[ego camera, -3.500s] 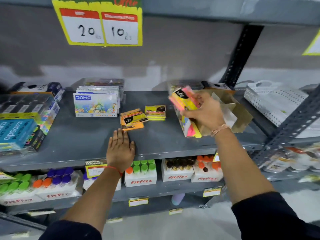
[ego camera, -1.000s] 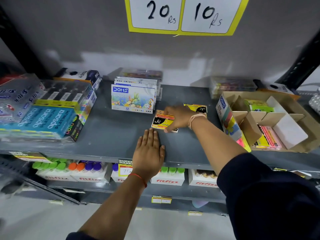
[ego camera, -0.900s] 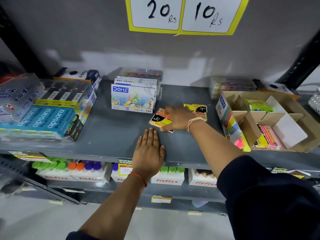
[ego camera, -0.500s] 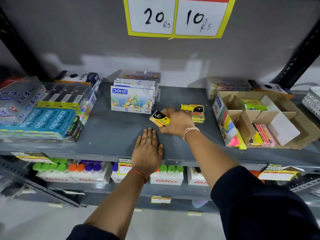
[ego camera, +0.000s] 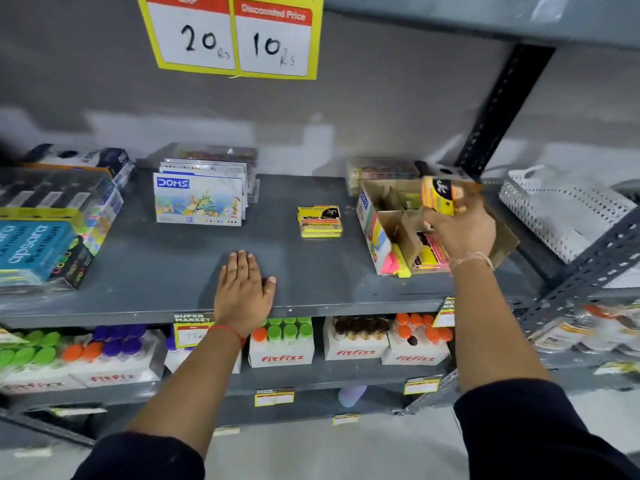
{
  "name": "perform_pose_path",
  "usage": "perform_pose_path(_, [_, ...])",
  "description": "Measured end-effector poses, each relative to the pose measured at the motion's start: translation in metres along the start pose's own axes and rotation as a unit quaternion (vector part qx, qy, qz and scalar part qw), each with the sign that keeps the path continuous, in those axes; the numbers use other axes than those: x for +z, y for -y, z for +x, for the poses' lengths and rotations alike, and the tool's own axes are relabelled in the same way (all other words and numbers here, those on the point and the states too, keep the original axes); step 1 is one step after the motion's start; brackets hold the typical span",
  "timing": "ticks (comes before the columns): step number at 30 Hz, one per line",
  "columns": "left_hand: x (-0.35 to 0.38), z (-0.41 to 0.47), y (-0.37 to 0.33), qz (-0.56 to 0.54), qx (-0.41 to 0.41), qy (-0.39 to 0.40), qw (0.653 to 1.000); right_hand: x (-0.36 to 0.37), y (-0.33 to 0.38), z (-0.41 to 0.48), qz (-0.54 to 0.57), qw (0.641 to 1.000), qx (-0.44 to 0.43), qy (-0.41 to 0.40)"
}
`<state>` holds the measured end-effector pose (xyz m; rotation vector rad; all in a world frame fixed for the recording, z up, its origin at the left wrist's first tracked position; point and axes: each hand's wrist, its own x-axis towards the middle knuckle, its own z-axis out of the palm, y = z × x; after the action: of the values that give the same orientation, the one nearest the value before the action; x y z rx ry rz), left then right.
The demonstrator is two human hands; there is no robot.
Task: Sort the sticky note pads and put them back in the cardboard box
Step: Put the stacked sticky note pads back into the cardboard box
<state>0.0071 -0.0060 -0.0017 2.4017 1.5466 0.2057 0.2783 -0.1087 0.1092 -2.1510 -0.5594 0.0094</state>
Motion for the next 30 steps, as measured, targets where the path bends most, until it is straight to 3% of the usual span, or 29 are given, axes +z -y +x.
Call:
perform_pose_path(7, [-0.001, -0.001, 0.002, 0.008, 0.006, 0.013, 1.0, 0.015, -0.047, 0.003, -0.142, 0.984, 0.041, 0.101])
perform_pose_path(10, [-0.002, -0.002, 0.001, 0.015, 0.006, 0.018, 1.0, 0.02, -0.048, 0.003, -0.191, 0.976, 0.033, 0.097])
perform_pose_path(13, [-0.002, -0.002, 0.001, 0.021, 0.006, 0.021, 1.0, 0.025, -0.05, 0.01, -0.217, 0.97, 0.022, 0.107])
perform_pose_path(18, [-0.003, -0.003, 0.0, 0.02, 0.004, 0.023, 1.0, 0.015, -0.037, 0.026, -0.217, 0.955, 0.033, 0.202])
perform_pose_path(21, [-0.005, -0.002, -0.001, 0.018, 0.0, 0.026, 0.999, 0.003, -0.021, 0.034, -0.193, 0.96, 0.054, 0.197])
perform_pose_path(23, [-0.009, 0.003, -0.003, 0.024, 0.0, 0.027, 0.999, 0.002, -0.002, 0.036, -0.19, 0.966, 0.01, 0.177])
perform_pose_path(26, [-0.01, 0.007, -0.002, 0.015, 0.017, 0.021, 1.0, 0.022, 0.035, 0.026, -0.167, 0.963, -0.141, 0.16])
perform_pose_path(30, [-0.003, 0.006, 0.002, 0.009, 0.026, 0.01, 1.0, 0.08, 0.067, -0.01, -0.092, 0.922, -0.232, 0.297])
